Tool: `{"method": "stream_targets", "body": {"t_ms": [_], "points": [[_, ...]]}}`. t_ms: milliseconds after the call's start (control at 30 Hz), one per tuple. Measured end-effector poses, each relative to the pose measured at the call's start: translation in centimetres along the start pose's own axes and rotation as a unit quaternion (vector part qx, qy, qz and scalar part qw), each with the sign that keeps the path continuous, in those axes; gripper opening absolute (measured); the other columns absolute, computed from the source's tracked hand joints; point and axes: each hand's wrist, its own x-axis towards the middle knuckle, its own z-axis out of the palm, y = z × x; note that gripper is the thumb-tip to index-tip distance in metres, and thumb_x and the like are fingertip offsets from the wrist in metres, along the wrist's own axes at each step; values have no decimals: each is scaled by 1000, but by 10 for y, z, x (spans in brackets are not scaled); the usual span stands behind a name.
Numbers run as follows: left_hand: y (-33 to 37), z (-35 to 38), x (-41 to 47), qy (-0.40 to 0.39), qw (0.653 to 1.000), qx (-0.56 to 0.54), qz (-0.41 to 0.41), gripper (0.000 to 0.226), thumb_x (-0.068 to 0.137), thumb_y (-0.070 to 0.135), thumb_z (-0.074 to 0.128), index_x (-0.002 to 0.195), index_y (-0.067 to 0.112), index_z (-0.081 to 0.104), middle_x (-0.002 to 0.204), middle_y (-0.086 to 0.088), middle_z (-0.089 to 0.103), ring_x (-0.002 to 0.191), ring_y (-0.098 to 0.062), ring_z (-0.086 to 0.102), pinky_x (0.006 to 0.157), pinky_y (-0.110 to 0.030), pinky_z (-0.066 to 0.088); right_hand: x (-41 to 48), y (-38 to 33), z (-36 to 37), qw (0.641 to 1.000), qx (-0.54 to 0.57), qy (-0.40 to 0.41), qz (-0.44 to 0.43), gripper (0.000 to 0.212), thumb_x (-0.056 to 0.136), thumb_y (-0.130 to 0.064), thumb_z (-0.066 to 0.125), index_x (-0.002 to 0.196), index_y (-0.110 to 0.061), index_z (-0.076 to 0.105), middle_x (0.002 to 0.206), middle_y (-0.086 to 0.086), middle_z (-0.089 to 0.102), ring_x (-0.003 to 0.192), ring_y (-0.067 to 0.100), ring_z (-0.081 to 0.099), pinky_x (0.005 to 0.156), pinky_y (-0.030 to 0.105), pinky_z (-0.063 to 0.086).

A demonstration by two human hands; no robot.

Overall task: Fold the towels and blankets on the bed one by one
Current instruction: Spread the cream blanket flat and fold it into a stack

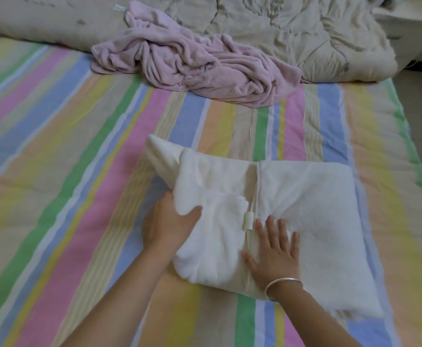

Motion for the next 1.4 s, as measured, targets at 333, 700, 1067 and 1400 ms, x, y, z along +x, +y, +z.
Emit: {"method": "stream_targets", "body": {"t_ms": [333,700,1067,1400], "points": [[182,110,-128,-240,933,-76,256,53,74,52,68,122,35,56,115,10,67,108,-16,60,90,-32,49,-31,120,-149,579,774,38,252,27,103,-25,38,120,-16,57,63,-5,67,68,9,63,75,24,46],[165,161,-138,-357,887,-252,147,21,86,30,60,105,32,70,100,8,72,90,-6,68,86,-32,53,-10,193,-146,862,438,-54,249,25,81,-22,74,95,-10,58,87,7,64,68,19,56,59,28,43],[77,160,-60,-98,982,-163,3,63,98,51,38,154,32,17,159,7,24,143,-16,28,111,-28,22,22,219,-99,812,515,2,275,20,74,-15,62,94,-14,63,87,8,63,83,27,57,68,32,44],[68,186,-57,-168,980,-100,29,139,43,88,67,145,50,-21,162,2,7,146,-23,20,117,-38,23,-5,210,-74,764,575,-100,275,93,57,-90,57,128,-29,55,117,-5,66,106,21,63,100,39,45]]}}
